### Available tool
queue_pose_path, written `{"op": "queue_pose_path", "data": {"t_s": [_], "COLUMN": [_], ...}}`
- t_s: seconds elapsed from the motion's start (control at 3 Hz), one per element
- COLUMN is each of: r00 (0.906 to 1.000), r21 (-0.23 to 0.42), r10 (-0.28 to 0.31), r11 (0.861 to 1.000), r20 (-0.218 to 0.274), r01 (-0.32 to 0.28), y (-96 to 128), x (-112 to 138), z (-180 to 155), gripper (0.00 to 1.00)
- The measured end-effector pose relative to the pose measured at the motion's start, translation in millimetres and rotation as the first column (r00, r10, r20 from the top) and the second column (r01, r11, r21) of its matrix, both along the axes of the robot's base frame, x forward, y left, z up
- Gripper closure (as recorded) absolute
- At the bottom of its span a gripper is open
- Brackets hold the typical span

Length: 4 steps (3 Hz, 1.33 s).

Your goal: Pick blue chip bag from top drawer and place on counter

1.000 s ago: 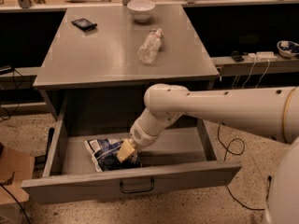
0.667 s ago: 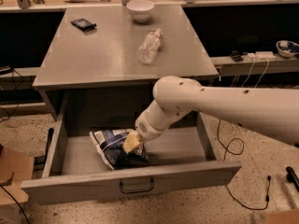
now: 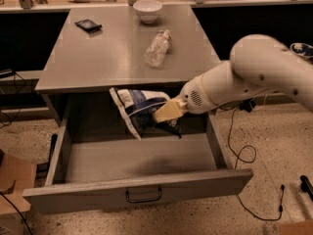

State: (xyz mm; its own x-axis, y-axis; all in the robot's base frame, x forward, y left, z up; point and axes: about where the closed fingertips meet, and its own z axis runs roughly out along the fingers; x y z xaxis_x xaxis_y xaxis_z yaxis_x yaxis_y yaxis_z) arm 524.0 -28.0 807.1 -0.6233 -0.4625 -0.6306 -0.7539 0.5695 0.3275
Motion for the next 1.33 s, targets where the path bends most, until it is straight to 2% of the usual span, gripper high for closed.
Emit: {"op": "queue_pose_path", "data": {"t_s": [0.33, 0.67, 1.0, 1.33], "r00": [0.9859, 0.9620, 0.9212, 0.8929], "r21": [0.017, -0.032, -0.042, -0.027], "r10": [0.036, 0.084, 0.121, 0.101], "r11": [0.999, 0.996, 0.993, 0.995], "r20": [0.164, 0.260, 0.370, 0.439], "r01": [-0.039, -0.078, -0.114, -0.099], "y": [-53.2, -86.7, -80.6, -83.1], "x": [21.6, 54.2, 99.9, 110.5], "z": [57.8, 94.0, 136.3, 174.3], "gripper": [1.00, 1.00, 1.00, 1.00]}}
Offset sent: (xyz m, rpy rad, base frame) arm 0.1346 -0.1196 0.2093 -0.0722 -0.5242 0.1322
